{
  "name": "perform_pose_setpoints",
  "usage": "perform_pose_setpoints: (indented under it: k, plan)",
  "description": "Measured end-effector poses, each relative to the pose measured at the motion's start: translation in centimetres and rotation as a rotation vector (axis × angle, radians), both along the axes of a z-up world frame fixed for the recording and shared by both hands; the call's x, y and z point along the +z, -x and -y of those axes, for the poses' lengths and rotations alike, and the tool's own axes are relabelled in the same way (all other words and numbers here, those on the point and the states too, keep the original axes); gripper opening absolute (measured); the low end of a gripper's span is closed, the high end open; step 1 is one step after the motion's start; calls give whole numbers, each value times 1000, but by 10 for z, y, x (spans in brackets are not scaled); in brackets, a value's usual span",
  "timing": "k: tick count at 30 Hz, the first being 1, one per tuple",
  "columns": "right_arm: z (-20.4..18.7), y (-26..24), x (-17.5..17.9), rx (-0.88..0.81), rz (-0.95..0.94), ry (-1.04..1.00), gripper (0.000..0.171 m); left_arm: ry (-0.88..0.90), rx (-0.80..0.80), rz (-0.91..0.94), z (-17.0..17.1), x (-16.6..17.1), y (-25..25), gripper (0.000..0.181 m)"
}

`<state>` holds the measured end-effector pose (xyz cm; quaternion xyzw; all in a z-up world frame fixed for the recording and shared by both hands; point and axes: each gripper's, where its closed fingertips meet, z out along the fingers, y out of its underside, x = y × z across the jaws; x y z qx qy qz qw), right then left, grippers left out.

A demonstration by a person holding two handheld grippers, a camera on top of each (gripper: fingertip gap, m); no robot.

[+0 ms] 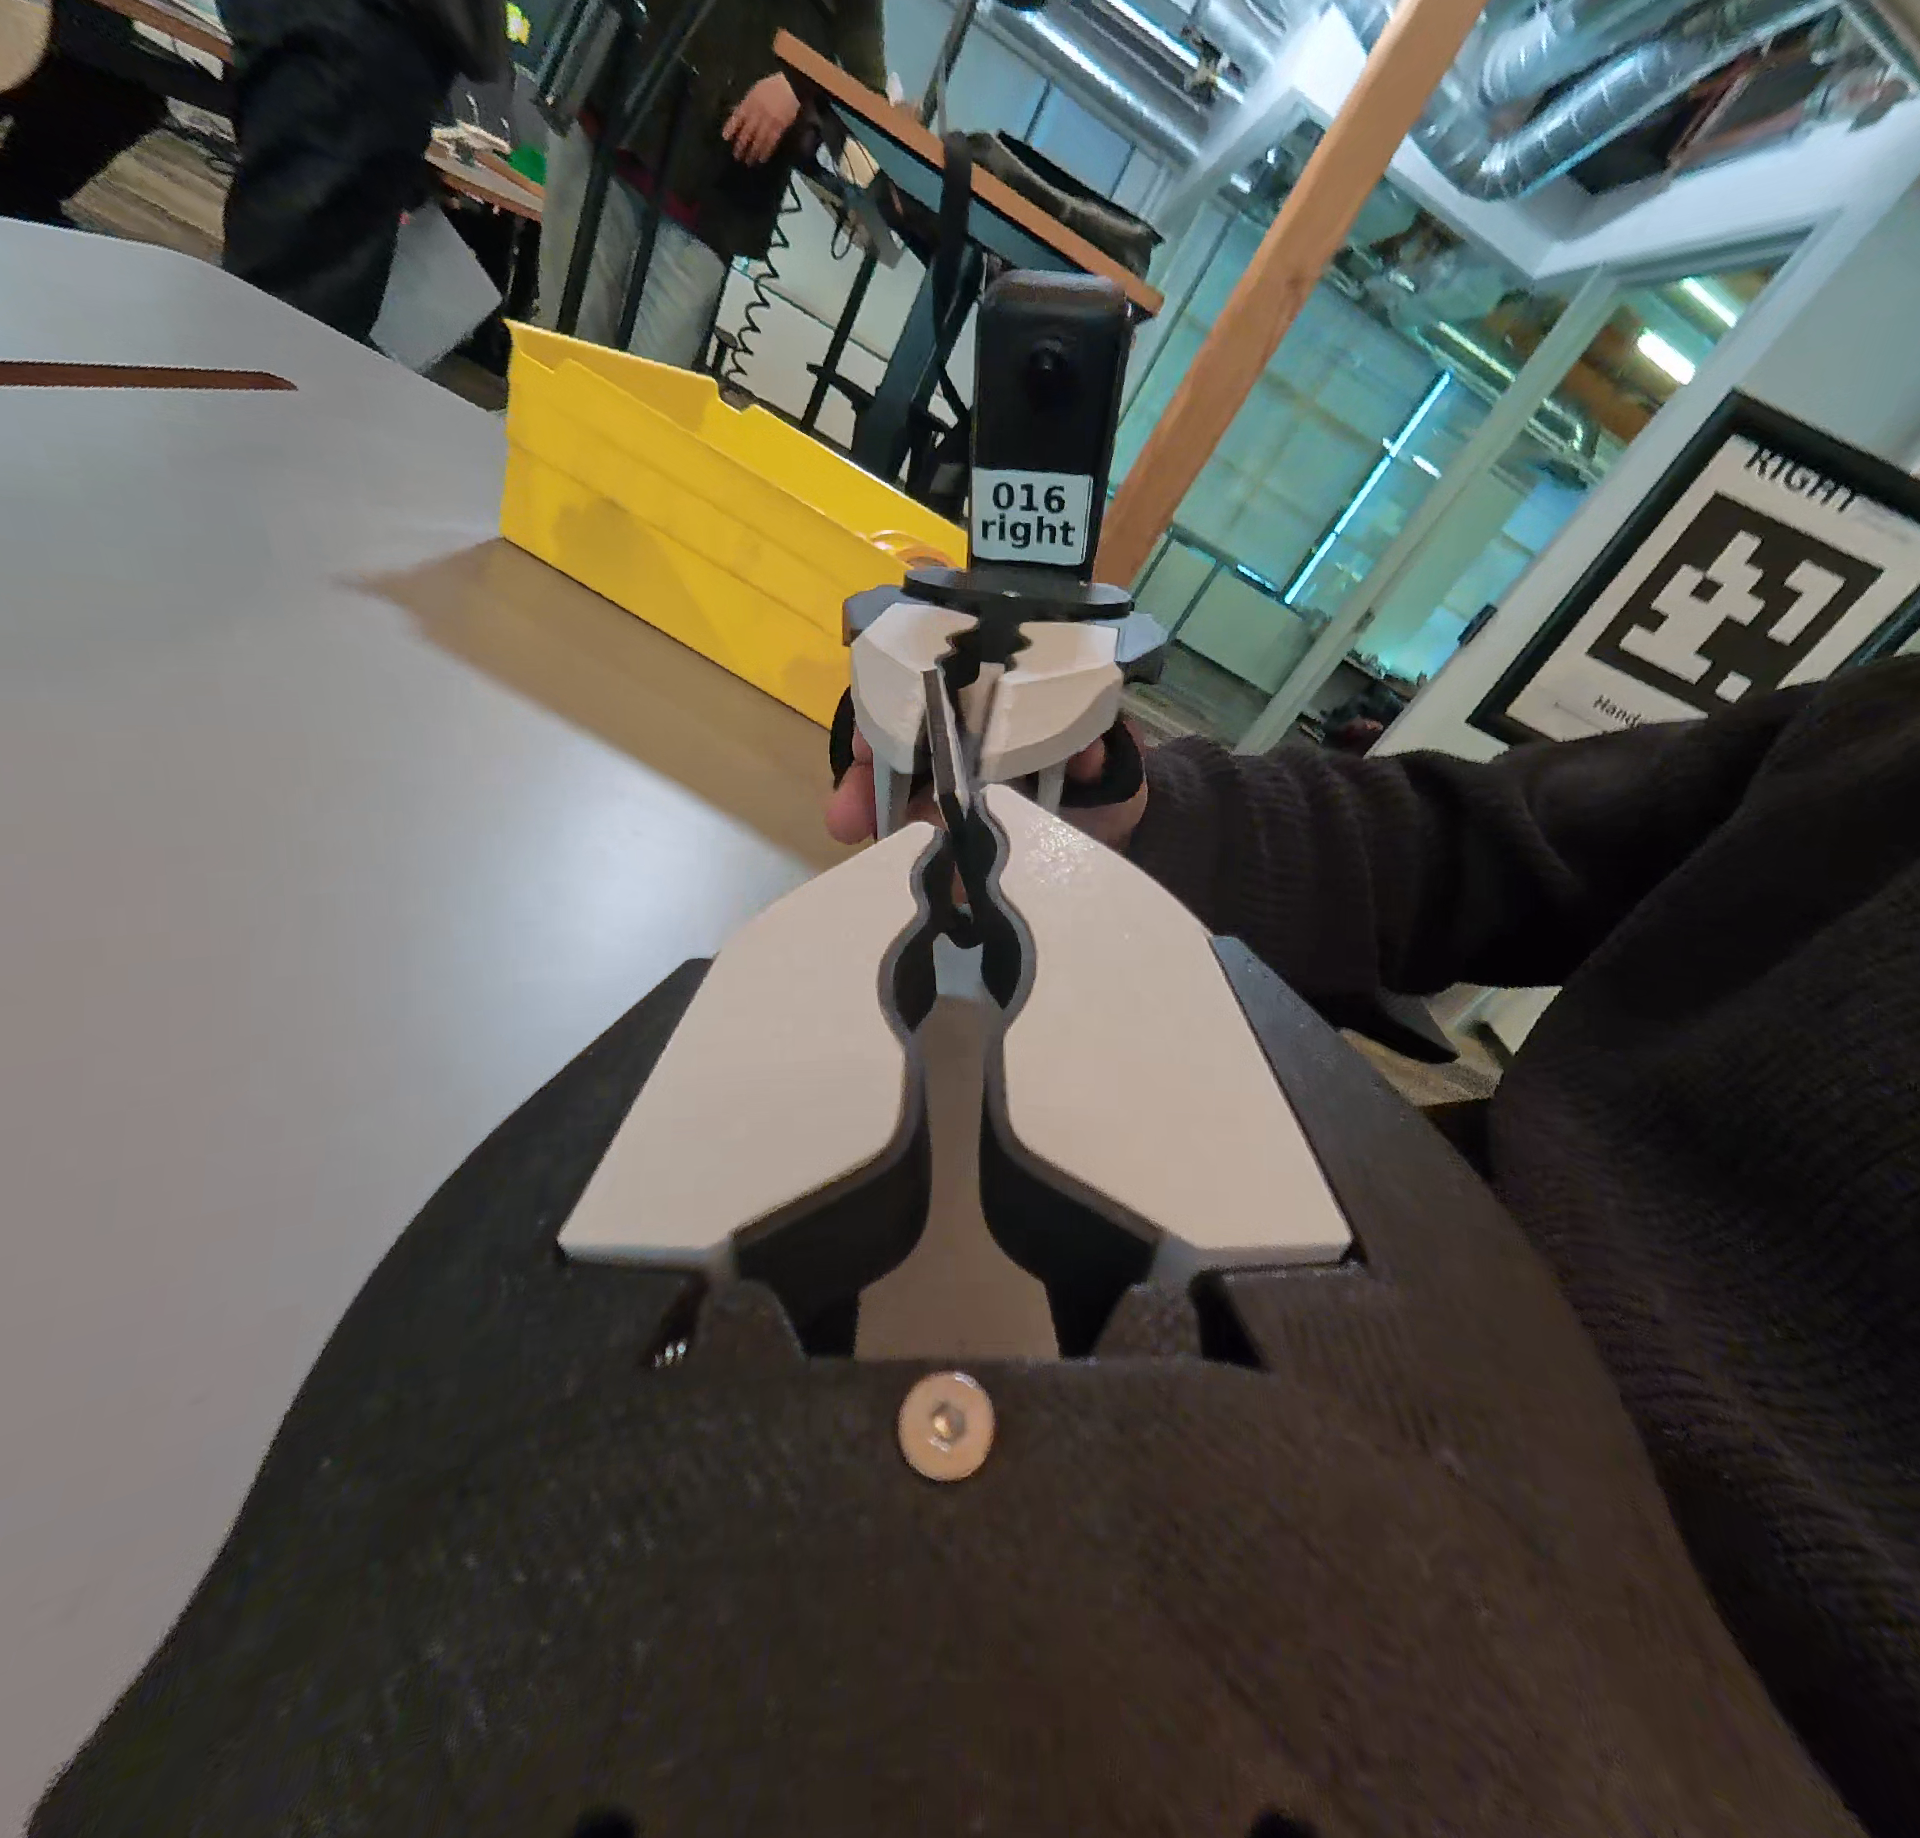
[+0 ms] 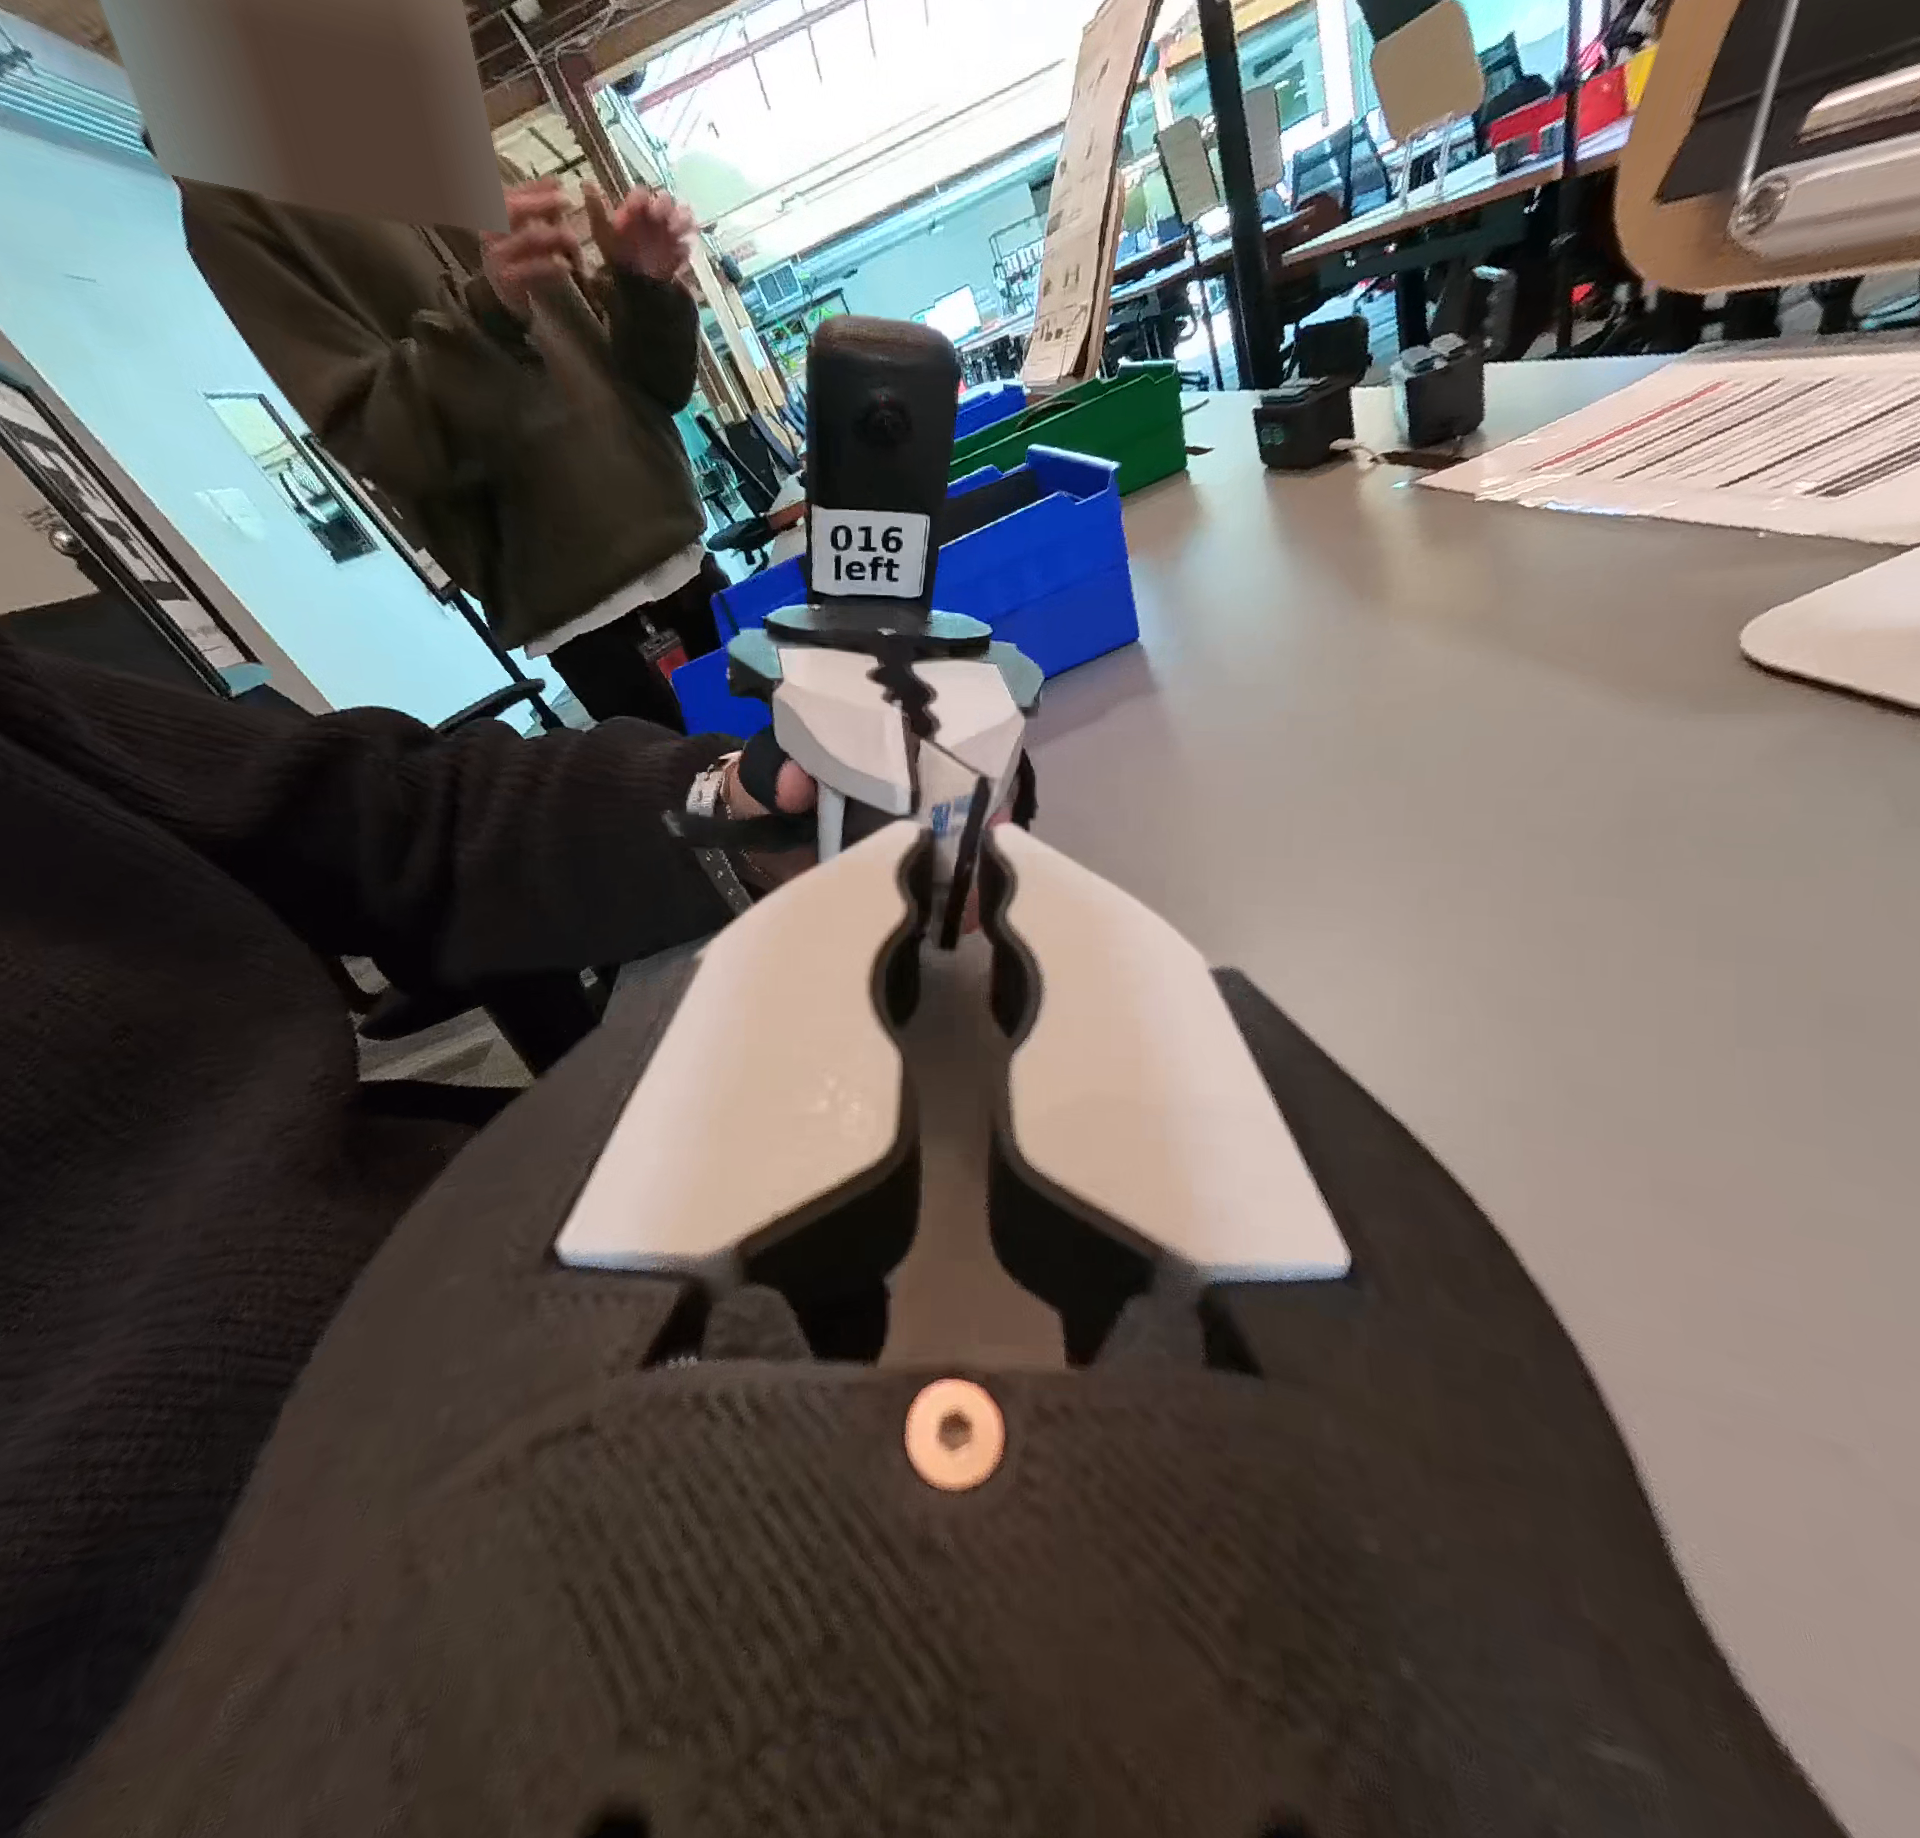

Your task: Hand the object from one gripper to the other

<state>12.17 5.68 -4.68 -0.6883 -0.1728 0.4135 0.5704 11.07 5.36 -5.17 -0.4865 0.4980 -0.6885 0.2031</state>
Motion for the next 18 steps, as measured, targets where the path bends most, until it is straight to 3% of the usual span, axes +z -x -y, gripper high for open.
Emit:
perform_pose_setpoints:
  k: [6,8,11,18]
  plan:
    - [0,1,4,-2,-11,9,4,-10,66,28,-5,1,-3,10]
    - [-1,-1,4,-19,-2,7,4,-29,119,28,-8,-1,-6,34]
    - [-4,-8,8,-55,3,-10,4,-48,122,2,-6,-7,-9,50]
    - [-6,-13,9,-87,13,-18,4,-12,201,7,-20,-7,-11,65]
